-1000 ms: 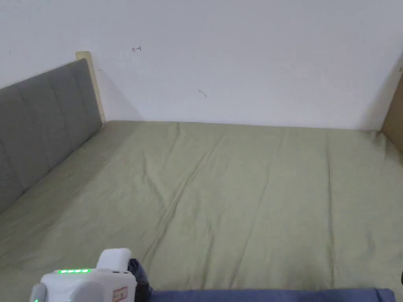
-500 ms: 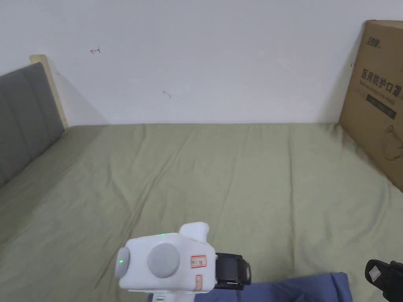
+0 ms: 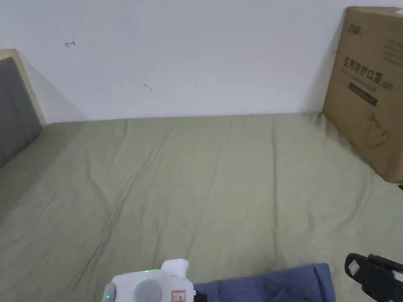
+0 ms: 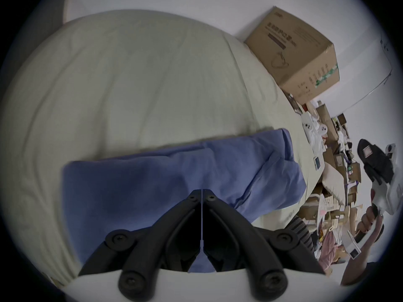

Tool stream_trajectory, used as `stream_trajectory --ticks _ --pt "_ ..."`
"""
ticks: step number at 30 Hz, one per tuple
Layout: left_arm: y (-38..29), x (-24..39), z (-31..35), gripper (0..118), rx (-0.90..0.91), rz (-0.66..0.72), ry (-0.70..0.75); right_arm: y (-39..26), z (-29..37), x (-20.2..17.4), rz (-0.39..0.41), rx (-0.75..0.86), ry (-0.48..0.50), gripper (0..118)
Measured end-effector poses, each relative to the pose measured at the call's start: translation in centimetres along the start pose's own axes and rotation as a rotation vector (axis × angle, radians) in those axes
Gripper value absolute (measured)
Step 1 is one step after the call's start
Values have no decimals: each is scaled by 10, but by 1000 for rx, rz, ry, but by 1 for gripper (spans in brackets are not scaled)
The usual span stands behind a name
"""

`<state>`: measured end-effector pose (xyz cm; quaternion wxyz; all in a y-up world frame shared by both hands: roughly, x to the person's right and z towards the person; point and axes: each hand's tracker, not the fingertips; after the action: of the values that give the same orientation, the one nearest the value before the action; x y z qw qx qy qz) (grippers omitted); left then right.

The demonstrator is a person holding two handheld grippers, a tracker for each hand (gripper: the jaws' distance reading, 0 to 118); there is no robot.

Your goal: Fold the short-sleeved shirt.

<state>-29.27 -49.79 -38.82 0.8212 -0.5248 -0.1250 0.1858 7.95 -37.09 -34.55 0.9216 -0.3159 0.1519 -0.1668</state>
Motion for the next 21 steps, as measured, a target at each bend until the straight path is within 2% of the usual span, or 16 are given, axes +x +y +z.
stream_trajectory --ticks 3,4,7,9,10,12,14,15,17,18,19,21 --pt "-5 10 -40 0 -95 -26 91 -1 1 0 1 -7 -10 0" --pt "-8 12 -42 0 -76 -24 62 -1 1 1 1 -9 -12 0" --pt "-6 13 -31 0 -93 25 -124 -2 0 -1 -4 -16 -10 0" --pt "-9 0 -14 0 -118 146 -470 -3 0 -3 1 -19 -3 0" --pt "-12 -4 -2 0 -85 166 -535 -3 -1 -6 7 -20 -1 0" --pt "-17 -20 34 0 46 151 -487 -3 -1 -10 16 -22 4 0" --pt "-19 -55 62 3 119 218 -475 -3 -2 -13 21 -22 10 0" --pt "-21 -76 76 27 150 268 -482 -2 -2 -15 24 -24 11 0" --pt "-27 -118 96 89 214 353 -458 -2 -4 -17 33 -28 15 0" --pt "-30 -137 103 111 218 389 -434 -3 -6 -20 37 -33 16 0" --pt "-34 -152 108 115 226 423 -418 -3 -7 -22 41 -37 15 0" --pt "-41 -185 112 115 259 467 -416 -4 -11 -25 45 -46 15 0"
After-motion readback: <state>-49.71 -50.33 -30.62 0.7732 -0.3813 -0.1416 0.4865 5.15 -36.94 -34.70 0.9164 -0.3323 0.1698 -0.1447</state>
